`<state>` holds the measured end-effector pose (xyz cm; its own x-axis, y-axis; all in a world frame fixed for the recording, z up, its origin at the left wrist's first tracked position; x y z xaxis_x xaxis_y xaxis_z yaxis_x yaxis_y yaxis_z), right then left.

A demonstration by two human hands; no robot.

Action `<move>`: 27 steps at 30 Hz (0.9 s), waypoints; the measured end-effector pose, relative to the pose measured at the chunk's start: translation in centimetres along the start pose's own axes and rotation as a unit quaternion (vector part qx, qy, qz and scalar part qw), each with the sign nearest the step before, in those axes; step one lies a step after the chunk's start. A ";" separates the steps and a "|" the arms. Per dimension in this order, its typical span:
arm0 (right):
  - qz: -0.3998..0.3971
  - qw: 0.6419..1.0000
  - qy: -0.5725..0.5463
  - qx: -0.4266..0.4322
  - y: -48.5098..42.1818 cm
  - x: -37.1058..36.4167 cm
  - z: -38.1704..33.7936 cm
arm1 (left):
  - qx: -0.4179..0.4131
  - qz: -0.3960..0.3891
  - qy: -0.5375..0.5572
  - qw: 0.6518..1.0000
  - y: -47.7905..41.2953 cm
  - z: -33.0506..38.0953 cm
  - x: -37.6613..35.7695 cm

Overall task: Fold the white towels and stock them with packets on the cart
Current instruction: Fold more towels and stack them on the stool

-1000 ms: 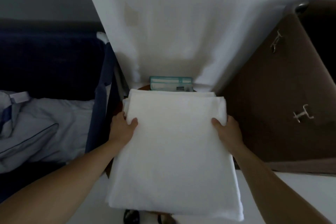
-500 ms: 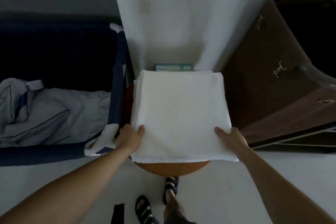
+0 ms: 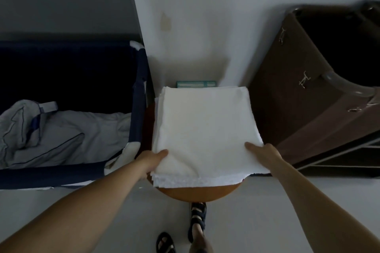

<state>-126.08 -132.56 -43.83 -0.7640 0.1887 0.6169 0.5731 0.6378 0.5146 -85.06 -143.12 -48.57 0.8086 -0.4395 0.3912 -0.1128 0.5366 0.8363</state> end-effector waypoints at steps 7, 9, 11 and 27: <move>-0.019 0.997 -0.073 -0.024 -0.2 -0.2 0.5 | 0.062 -0.077 0.136 0.986 0.0 -1.5 -1.5; -0.020 0.996 -0.083 -0.026 -0.3 -0.2 0.2 | 0.054 -0.087 0.168 0.980 0.1 -0.9 -1.5; -0.019 0.994 -0.106 -0.031 -0.5 -0.1 -0.2 | 0.047 -0.103 0.180 0.977 0.1 -0.1 -1.5; -0.036 0.995 -0.089 -0.015 -1.8 -0.4 -1.0 | 0.043 -0.109 0.212 0.970 -1.1 2.5 -1.5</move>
<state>-126.48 -134.52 -44.44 -0.8427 0.2731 0.4640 0.5207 0.6326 0.5733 -87.63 -144.87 -49.11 0.9813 -0.1910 0.0234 0.0548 0.3942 0.9174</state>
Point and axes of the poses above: each hand's wrist, its own y-axis away from the middle knuckle, its own x-axis out of the back of the hand, z = x × y, the point moved 10 cm from there along -y, towards the middle knuckle, and after that the axes turned 8 degrees about x, right-handed, at the moved point
